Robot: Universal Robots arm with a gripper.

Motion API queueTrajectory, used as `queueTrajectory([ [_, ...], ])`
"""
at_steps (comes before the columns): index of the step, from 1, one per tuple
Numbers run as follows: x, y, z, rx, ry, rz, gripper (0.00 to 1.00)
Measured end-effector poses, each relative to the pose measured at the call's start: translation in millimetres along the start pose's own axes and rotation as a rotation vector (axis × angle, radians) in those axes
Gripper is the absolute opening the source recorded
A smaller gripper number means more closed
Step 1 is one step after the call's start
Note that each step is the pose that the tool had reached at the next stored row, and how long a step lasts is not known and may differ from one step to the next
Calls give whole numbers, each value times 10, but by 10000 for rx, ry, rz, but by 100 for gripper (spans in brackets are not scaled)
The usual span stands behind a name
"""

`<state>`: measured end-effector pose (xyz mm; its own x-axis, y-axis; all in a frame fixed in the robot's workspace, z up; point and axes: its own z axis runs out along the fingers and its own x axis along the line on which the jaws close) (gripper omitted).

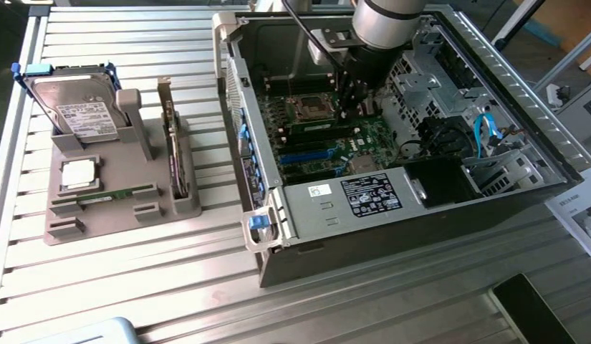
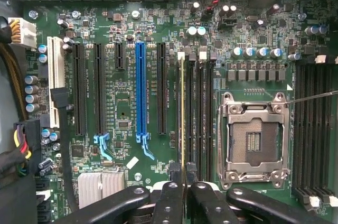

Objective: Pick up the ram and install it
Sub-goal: 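Insert the ram into the slot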

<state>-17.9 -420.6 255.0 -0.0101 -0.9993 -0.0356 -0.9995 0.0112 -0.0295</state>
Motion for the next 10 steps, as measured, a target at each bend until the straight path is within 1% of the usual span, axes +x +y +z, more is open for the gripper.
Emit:
queueTrajectory([
  [9, 0, -5, 3, -8, 0, 1, 12],
  [10, 0, -13, 3, -32, 0, 0, 12],
])
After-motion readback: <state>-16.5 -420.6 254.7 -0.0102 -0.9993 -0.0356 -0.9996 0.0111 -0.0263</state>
